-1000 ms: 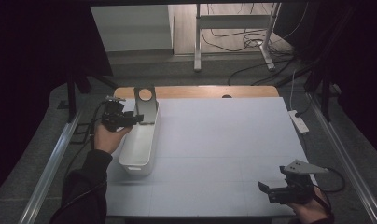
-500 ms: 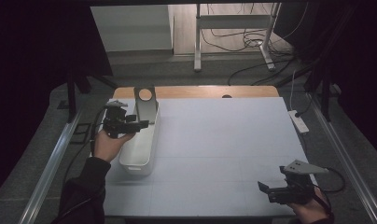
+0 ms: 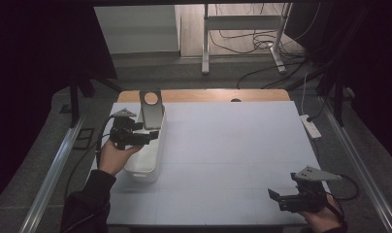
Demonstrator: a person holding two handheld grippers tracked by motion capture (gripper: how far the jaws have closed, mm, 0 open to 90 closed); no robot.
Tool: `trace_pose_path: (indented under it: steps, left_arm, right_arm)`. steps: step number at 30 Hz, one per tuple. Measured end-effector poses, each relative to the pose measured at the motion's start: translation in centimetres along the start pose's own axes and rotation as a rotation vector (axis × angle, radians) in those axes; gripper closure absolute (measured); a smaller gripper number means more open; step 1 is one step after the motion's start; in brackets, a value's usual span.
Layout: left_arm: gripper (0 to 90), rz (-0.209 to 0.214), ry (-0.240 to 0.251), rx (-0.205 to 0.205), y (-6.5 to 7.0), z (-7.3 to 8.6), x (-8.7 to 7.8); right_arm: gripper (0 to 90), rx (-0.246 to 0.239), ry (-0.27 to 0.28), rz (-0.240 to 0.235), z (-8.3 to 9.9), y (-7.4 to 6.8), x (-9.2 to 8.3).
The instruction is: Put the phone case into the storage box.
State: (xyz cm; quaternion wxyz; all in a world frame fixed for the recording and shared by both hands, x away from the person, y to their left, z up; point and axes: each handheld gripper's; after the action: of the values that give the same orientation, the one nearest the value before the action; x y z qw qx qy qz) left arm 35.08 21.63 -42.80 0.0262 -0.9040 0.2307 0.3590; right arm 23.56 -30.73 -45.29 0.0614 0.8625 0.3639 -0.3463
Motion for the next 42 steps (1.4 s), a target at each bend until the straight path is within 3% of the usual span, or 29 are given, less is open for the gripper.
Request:
trace_pose_path:
  steps: [16,19,42]
  left_arm:
    - [13.0,0.002,0.008,0.006,0.9,1.3,-1.3]
    - [11.6,0.018,0.008,0.002,0.9,1.6,-1.5]
    - [2.7,-0.006,-0.002,0.020,1.3,3.4,-2.7]
  right_arm:
    - [0.7,-0.002,0.000,0.000,0.0,0.0,0.0]
    - [0.7,-0.004,-0.001,0.001,0.0,0.0,0.0]
    - [0.0,-0.002,-0.002,0.002,0.0,0.0,0.0]
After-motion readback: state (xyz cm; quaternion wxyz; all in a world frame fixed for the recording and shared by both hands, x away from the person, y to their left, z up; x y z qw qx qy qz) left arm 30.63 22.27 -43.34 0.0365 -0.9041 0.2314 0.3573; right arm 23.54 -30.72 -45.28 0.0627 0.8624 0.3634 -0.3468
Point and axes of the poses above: each handheld gripper's, and its own axes: x roughly forward along the jaws, z roughly out of its underside, y roughly to its right, and after that the axes turned 9 degrees about -z, right-handed
